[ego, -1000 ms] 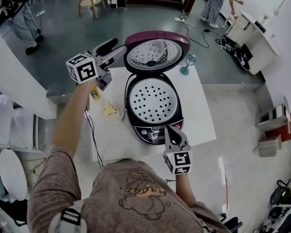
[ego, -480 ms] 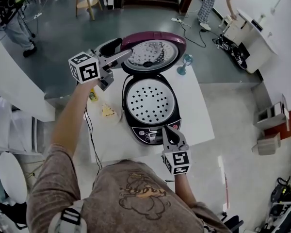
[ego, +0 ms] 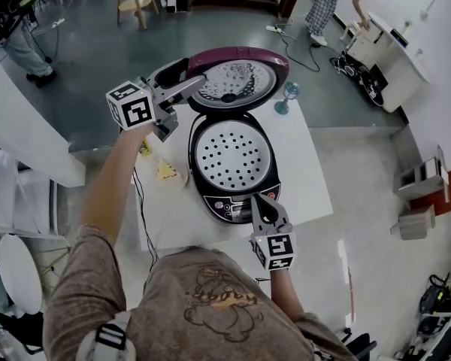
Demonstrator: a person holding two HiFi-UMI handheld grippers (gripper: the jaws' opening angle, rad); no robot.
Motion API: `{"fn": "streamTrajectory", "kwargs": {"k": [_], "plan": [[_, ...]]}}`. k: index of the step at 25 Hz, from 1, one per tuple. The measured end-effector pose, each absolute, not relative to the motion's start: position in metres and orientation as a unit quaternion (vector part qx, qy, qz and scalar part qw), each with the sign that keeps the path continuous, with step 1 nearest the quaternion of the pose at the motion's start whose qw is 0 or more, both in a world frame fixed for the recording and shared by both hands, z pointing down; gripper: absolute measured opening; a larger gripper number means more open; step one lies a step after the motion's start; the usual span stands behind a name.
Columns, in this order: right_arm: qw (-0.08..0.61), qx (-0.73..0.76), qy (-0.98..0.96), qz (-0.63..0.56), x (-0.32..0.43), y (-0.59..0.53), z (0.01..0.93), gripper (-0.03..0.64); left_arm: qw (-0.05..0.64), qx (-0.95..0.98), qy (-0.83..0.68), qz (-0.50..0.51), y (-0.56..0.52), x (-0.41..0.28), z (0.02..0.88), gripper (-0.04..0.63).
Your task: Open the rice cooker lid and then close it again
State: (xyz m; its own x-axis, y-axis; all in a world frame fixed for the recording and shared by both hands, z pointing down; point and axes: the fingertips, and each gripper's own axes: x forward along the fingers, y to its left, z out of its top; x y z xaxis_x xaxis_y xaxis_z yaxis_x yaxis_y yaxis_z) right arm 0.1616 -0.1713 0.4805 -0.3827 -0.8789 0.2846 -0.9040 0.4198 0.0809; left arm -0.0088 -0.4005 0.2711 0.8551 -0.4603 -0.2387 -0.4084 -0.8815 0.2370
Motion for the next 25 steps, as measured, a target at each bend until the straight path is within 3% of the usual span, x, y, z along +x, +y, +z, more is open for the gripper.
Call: {"fn": "streamTrajectory", "kwargs": {"k": [25], "plan": [[0.147,0.539,-0.828,0.044,0.161,-0.171,0.478,0.002,0.104,0.965,-0.189,-0.146,-0.342,-0.001,0.277,0.36]]}}
